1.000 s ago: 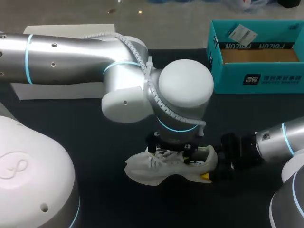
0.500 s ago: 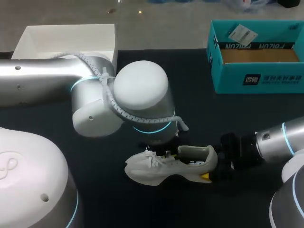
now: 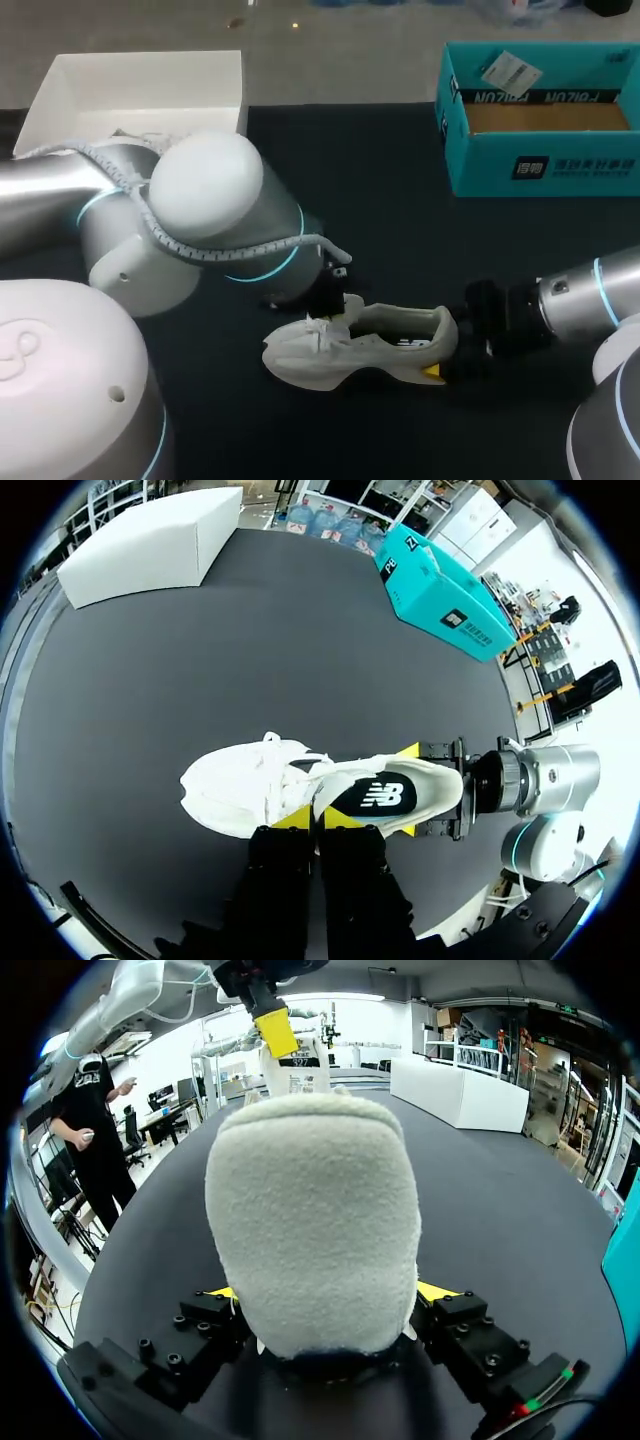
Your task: Take the shoe out of the shoebox, open the shoe tongue, remove and reinsert the insole, then place the shoe into the shoebox
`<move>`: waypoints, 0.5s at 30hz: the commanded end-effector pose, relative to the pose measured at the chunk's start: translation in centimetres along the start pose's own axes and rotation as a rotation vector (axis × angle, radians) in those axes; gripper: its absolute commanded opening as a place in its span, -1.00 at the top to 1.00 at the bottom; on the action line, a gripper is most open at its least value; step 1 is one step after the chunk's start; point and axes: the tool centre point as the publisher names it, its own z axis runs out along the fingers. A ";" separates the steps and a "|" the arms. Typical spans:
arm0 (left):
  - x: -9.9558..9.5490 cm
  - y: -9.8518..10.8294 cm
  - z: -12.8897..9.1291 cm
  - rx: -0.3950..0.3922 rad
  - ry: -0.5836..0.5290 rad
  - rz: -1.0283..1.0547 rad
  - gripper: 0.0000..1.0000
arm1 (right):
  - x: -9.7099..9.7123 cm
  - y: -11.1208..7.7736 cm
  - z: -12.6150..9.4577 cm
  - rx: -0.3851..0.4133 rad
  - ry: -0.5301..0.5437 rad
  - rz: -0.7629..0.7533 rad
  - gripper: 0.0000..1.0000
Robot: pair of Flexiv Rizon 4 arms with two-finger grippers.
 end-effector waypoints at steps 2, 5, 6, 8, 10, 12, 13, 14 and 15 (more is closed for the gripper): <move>-4.1 0.6 -2.0 0.026 0.224 -0.049 1.00 | 0.1 0.1 -0.1 0.002 0.000 0.000 1.00; -5.4 0.8 -2.2 0.039 0.201 -0.093 1.00 | 0.1 0.1 -0.1 0.002 0.000 0.000 1.00; -5.9 0.8 -2.2 0.042 0.192 -0.104 1.00 | 0.1 0.1 -0.1 0.002 0.000 0.000 1.00; -6.7 0.9 -2.0 0.039 0.163 -0.126 1.00 | 0.1 0.1 -0.1 0.002 0.000 0.000 1.00; -7.5 1.0 -1.6 0.027 0.129 -0.138 1.00 | 0.1 0.1 -0.1 0.002 0.000 0.000 1.00; -8.4 1.1 -0.8 0.002 0.088 -0.152 1.00 | 0.1 0.1 -0.1 0.002 0.000 0.000 1.00; -8.7 1.1 -0.5 -0.008 0.092 -0.157 1.00 | 0.1 0.1 -0.1 0.002 0.000 0.000 1.00; -9.0 1.2 -0.1 -0.023 0.079 -0.156 1.00 | 0.1 0.1 -0.1 0.002 0.000 0.000 1.00; -9.4 1.2 0.4 -0.039 0.051 -0.161 1.00 | 0.1 0.1 -0.1 0.002 0.000 0.000 1.00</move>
